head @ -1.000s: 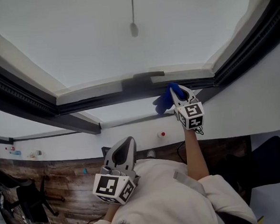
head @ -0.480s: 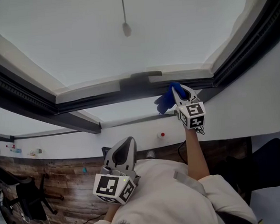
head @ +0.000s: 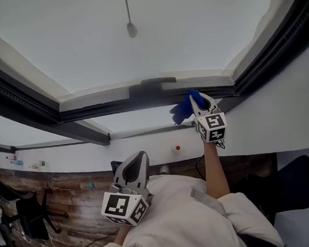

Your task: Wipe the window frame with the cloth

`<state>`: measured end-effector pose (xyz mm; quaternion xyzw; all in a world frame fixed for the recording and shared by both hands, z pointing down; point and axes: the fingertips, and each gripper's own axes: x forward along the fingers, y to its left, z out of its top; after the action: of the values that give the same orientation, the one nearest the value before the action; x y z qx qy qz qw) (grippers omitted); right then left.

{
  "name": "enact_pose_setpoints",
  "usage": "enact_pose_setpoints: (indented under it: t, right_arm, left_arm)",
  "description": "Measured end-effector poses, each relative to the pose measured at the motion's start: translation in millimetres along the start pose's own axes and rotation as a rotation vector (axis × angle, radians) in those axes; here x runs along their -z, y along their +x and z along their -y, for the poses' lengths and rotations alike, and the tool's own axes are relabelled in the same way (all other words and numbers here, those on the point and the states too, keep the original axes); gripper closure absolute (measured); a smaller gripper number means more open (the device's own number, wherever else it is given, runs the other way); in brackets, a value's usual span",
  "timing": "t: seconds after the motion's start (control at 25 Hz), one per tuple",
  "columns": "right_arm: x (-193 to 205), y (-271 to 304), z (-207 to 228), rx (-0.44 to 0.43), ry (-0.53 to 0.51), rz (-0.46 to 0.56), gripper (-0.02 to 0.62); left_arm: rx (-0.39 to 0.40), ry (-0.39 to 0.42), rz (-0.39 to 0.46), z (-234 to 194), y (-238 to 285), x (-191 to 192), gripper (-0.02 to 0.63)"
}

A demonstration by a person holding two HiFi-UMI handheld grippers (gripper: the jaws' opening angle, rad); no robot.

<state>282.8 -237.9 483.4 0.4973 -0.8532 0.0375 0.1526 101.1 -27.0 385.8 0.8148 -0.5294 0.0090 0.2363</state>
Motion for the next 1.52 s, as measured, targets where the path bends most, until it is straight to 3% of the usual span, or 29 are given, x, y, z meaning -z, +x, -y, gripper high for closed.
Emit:
enact_pose_setpoints:
  t: [1.52]
  right_arm:
    - [7, -16, 38, 0.064, 0.03, 0.001, 0.545]
  left_arm:
    - [0.018, -0.002, 0.003, 12, 8, 1, 0.601]
